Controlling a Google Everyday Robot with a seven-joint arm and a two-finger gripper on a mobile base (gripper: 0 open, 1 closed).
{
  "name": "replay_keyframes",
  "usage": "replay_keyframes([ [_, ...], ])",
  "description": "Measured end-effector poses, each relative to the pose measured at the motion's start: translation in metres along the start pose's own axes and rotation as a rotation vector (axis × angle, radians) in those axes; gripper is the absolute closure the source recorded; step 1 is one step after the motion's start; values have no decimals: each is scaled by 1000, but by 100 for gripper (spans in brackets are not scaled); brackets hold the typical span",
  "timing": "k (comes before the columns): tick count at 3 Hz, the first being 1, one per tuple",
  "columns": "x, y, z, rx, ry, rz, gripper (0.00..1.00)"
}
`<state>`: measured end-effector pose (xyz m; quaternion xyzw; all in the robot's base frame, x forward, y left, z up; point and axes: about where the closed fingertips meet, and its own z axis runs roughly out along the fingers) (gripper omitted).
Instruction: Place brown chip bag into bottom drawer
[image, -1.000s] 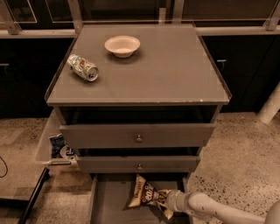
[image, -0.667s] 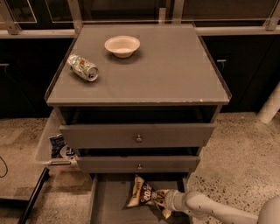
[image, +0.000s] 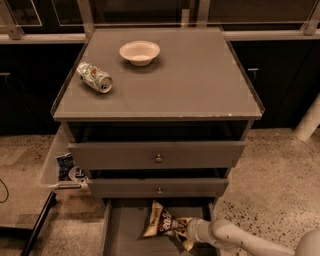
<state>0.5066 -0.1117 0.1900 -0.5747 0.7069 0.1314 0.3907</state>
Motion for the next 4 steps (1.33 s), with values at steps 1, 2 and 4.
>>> replay_keyframes([
  [1, 0, 0, 0, -1, -1, 0, 65],
  [2, 0, 0, 0, -1, -1, 0, 41],
  [4, -2, 1, -1, -4, -1, -3, 0],
])
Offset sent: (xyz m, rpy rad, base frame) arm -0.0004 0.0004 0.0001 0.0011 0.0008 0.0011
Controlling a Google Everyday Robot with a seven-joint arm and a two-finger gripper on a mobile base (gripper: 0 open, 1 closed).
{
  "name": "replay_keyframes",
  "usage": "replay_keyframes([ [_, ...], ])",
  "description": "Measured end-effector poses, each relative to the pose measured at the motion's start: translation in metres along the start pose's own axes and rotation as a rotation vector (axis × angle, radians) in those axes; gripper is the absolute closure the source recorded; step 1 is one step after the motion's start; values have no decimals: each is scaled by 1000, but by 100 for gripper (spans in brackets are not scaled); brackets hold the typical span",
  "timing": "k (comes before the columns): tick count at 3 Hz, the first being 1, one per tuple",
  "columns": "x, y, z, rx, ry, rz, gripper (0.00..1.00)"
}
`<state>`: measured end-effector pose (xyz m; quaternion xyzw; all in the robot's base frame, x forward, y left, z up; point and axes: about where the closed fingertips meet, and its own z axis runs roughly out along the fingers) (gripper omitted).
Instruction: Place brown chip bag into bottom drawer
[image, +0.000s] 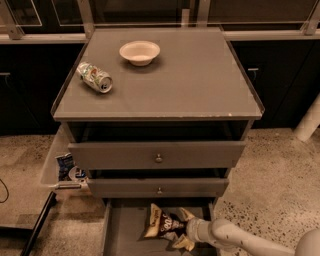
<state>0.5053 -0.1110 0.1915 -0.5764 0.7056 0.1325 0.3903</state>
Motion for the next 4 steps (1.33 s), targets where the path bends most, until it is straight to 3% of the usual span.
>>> replay_keyframes([
  [1, -6, -3, -24, 14, 4, -26, 0],
  [2, -16, -9, -68, 35, 29, -77, 0],
  [4, -52, -33, -153, 71, 49, -226, 0],
])
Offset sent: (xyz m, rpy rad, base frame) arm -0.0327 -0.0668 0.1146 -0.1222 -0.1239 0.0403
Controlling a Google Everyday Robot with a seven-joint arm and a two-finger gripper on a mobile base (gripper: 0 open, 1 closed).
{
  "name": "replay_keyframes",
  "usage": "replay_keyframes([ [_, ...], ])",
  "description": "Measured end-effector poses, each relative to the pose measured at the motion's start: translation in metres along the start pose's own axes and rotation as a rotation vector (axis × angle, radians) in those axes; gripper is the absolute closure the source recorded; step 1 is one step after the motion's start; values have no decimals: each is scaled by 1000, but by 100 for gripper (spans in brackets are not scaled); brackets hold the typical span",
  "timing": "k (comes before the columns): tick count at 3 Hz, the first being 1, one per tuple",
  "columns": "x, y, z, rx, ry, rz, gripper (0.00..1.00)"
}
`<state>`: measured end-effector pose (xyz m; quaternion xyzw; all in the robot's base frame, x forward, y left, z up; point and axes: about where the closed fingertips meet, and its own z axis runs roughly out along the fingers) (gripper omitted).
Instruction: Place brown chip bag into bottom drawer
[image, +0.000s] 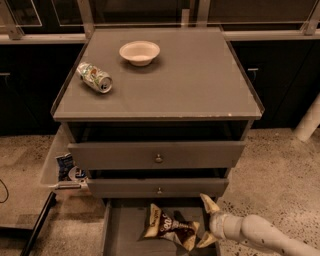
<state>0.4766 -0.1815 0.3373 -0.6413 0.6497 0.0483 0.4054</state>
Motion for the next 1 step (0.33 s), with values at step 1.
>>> replay_keyframes([
  [1, -2, 2, -3, -11, -5, -3, 0],
])
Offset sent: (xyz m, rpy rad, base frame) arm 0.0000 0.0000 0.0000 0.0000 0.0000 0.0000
